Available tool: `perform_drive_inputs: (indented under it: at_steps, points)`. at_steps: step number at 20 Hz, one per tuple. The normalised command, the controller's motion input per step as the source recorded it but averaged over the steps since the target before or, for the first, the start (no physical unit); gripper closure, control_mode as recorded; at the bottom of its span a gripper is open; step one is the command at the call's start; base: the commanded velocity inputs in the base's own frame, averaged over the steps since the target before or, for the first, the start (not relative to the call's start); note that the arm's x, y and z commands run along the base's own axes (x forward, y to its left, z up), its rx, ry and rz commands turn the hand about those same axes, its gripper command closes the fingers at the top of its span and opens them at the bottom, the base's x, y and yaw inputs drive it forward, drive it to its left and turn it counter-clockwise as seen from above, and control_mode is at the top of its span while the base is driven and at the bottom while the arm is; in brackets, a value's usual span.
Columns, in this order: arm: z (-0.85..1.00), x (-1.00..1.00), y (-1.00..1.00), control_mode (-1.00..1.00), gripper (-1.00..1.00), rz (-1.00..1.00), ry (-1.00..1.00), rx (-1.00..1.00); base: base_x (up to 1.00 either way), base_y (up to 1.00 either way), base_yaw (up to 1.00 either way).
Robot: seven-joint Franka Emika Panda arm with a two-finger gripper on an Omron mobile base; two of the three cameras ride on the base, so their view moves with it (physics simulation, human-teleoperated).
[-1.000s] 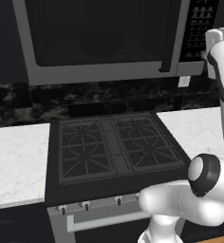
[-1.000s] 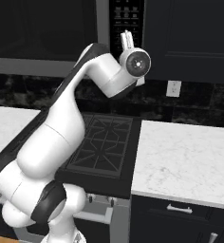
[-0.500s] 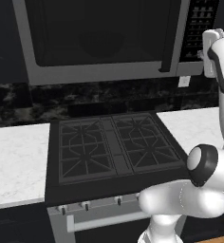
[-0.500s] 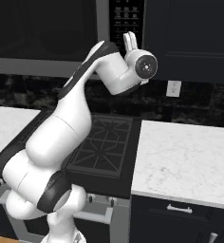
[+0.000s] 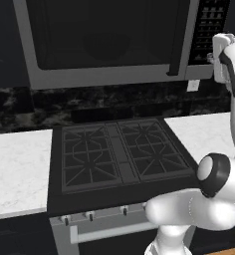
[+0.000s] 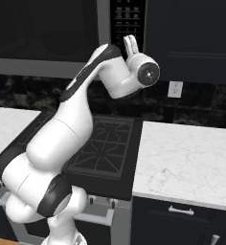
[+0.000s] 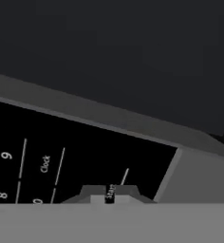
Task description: Open the microwave, place the bowl with waffle inside the microwave, then close the microwave door and turn it on.
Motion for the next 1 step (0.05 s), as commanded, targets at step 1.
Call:
perform_drive_inputs:
  at_steps: [1]
  points:
    - [0.0, 0.0, 0.0, -1.0, 1.0, 0.0, 0.0, 0.0, 0.0, 0.0, 0.0]
